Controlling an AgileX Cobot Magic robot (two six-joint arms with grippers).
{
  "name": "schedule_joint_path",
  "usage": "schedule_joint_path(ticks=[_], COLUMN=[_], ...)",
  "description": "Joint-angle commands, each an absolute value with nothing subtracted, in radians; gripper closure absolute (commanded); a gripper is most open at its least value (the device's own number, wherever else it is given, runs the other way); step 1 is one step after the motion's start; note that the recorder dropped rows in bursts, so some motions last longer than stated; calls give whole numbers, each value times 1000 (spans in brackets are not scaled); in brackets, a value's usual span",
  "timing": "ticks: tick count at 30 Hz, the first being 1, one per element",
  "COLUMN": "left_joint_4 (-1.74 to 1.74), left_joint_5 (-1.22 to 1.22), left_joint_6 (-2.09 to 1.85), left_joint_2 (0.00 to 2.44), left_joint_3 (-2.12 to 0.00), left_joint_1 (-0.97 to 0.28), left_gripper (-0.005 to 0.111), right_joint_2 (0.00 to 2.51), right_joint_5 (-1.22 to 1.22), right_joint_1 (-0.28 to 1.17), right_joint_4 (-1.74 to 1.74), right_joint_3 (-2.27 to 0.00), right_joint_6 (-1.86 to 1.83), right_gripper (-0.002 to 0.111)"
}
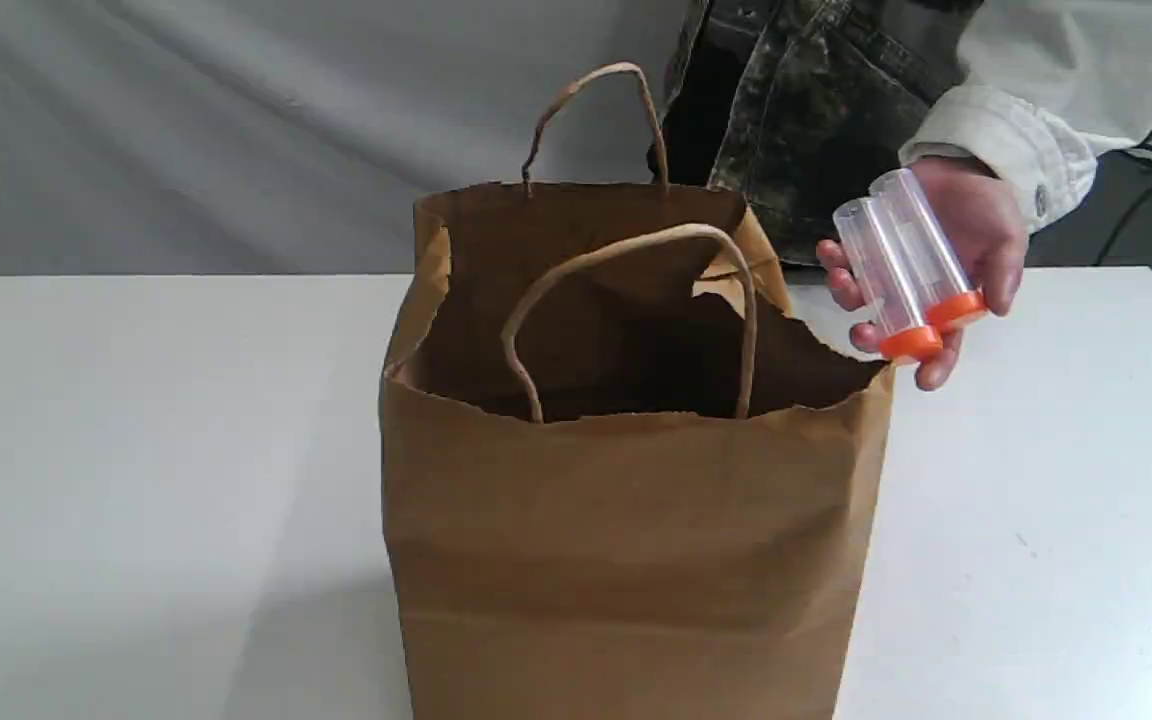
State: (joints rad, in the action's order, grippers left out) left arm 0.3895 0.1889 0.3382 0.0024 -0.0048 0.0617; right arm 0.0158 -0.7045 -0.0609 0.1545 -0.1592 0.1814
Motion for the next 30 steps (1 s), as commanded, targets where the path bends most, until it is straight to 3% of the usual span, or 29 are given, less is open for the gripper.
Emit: schedule_joint_path(ticks=[1,6,22,30], left_joint_4=[281,244,244,244], left_joint_5=[195,179,179,163], left_joint_6=[302,319,321,338], left_joint_2=[0,0,0,0], left_joint_3=[0,0,0,0], left_joint_1=[59,59,59,59], left_gripper=[107,107,107,107], right_joint_2=[88,263,767,980], right_joint_5=[-692,-697,-833,-461], right_joint_1=[-58,-58,-58,-58], right_joint_4=[-63,-449,-308,-147], right_joint_3=[-279,-478,-1073,-1373], right_joint_6=[84,-27,-195,162], right_gripper=[108,108,108,108])
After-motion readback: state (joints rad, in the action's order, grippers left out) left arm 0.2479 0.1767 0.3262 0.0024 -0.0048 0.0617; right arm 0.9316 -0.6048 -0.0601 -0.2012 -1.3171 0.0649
